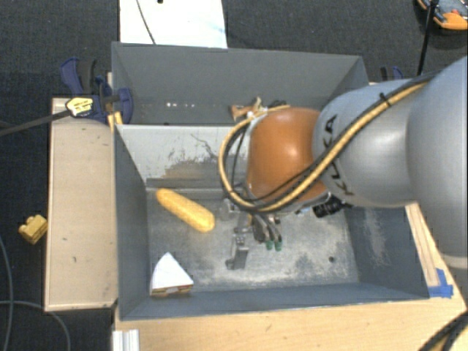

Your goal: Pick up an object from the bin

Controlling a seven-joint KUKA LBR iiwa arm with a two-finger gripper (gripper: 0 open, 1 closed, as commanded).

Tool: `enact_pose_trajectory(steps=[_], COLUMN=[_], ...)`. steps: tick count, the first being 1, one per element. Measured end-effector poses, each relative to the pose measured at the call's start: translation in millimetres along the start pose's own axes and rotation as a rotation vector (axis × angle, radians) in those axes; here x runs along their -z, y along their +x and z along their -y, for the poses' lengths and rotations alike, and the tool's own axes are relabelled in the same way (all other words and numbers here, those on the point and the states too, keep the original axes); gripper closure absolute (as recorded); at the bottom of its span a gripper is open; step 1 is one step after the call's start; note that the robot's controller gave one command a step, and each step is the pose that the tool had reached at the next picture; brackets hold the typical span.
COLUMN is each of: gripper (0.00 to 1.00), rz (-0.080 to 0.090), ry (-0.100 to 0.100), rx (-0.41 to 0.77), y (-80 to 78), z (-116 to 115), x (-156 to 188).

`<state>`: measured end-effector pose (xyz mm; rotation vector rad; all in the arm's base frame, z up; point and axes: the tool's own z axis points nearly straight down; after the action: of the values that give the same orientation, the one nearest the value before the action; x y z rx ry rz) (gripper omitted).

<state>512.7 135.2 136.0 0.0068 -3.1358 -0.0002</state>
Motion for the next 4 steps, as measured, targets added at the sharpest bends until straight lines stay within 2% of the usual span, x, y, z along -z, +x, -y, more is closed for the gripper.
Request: enact_pose_trajectory(steps=[1, 2, 3, 4], gripper=[0.0, 0.0, 0.0, 0.0], rz=[0.008, 0.008, 0.013, 0.01], ry=[-0.001, 0.0, -0.001, -0.002], rx=[-0.004, 0.015, 0.043, 0.056], y=[-1.9, -47.3, -67.5, -62.0], z=[1, -24, -47, -71], x=[4, -2, -10, -42])
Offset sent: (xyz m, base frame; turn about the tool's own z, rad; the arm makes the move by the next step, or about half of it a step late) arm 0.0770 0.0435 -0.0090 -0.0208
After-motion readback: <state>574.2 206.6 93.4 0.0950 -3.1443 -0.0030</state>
